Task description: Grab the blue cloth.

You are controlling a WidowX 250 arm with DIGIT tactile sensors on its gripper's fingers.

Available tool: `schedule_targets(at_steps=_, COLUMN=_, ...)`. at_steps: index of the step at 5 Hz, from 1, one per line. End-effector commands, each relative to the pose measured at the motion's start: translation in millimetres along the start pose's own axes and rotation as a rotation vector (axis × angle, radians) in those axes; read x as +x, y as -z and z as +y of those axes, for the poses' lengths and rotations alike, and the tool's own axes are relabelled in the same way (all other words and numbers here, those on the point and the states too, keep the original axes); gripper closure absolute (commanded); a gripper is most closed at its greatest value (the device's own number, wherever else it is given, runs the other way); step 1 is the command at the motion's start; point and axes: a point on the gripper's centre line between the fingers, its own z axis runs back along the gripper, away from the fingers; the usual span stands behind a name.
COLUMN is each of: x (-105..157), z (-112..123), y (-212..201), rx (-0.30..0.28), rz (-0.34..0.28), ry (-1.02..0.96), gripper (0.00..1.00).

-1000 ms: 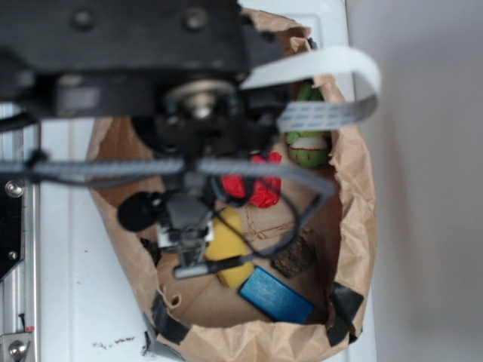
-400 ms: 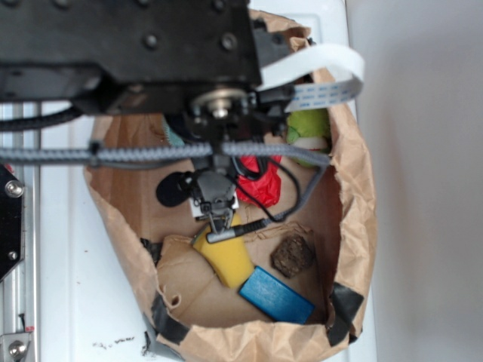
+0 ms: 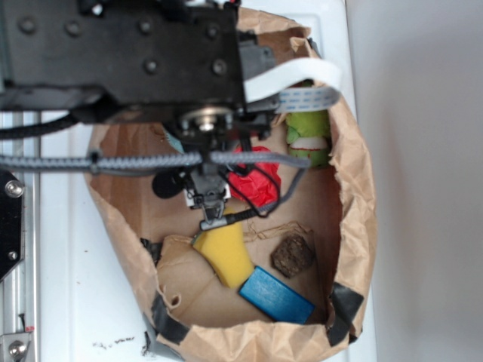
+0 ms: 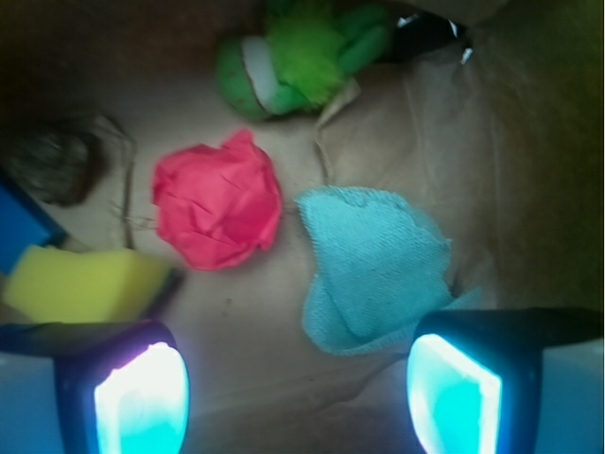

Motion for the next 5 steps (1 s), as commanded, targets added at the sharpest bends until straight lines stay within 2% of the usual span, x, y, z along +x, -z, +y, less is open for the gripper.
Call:
schedule_targets(at_steps=1, x=6, z=4, y=-14, rx=0.004, rz=-0.057, ry=-0.001, gripper=0.0)
schedule_targets(at_steps=2, x=6, z=4, y=-14, rx=0.004, rz=-0.057, ry=-0.001, gripper=0.0)
schedule_targets(at_steps=3, x=-8, z=18, y=-10, rx=-0.013, rz=-0.015, ry=0.152, gripper=0.0)
schedule_targets(at_steps=4, x=-2, z=31, y=-3, rx=0.004, rz=-0.032, ry=0.248, gripper=0.0)
schedule_targets(at_steps=5, x=10, z=52, y=-11, rx=-0.014, rz=-0.075, ry=0.282, gripper=0.0)
